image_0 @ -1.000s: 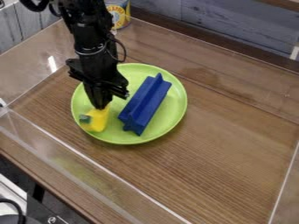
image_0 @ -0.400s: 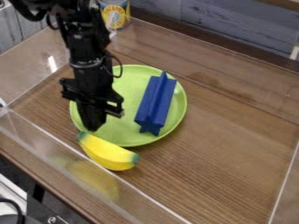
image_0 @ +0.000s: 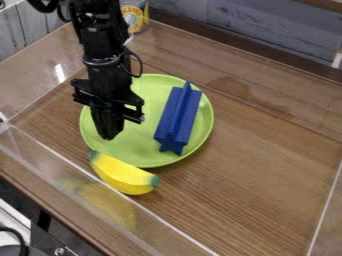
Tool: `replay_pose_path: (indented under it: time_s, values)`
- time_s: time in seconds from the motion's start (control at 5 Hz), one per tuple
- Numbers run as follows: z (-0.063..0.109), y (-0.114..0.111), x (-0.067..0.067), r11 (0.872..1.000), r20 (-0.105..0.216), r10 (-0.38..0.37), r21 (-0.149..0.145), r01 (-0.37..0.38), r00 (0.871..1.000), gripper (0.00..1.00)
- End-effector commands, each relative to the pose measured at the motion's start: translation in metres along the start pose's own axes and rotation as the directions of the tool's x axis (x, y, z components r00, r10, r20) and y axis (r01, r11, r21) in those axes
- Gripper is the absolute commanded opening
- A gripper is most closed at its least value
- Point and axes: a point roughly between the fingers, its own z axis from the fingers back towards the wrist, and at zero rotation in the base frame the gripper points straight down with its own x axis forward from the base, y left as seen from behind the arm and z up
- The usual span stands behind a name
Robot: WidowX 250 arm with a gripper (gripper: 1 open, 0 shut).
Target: Remove the banana from inside the green plate and put it on the table
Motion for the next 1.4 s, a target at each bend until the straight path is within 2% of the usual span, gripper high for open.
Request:
replay_pose_path:
  time_s: [0.0, 0.2, 0.6, 1.0, 1.2]
  values:
    - [0.004, -0.004, 0.000, 1.000, 0.027, -0.013, 0.007, 0.013, 1.000, 1.00]
    - [0.002, -0.012, -0.010, 0.999, 0.033, -0.047, 0.005, 0.047, 0.998, 1.00]
    - [-0.010, -0.016, -0.014, 0.999, 0.038, -0.034, -0.011, 0.034, 0.999, 1.00]
    - [-0.018, -0.034, -0.025, 0.999, 0.036, -0.047, -0.019, 0.047, 0.998, 1.00]
    - [-0.020, -0.043, -0.034, 0.999, 0.035, -0.027, -0.024, 0.028, 0.999, 1.00]
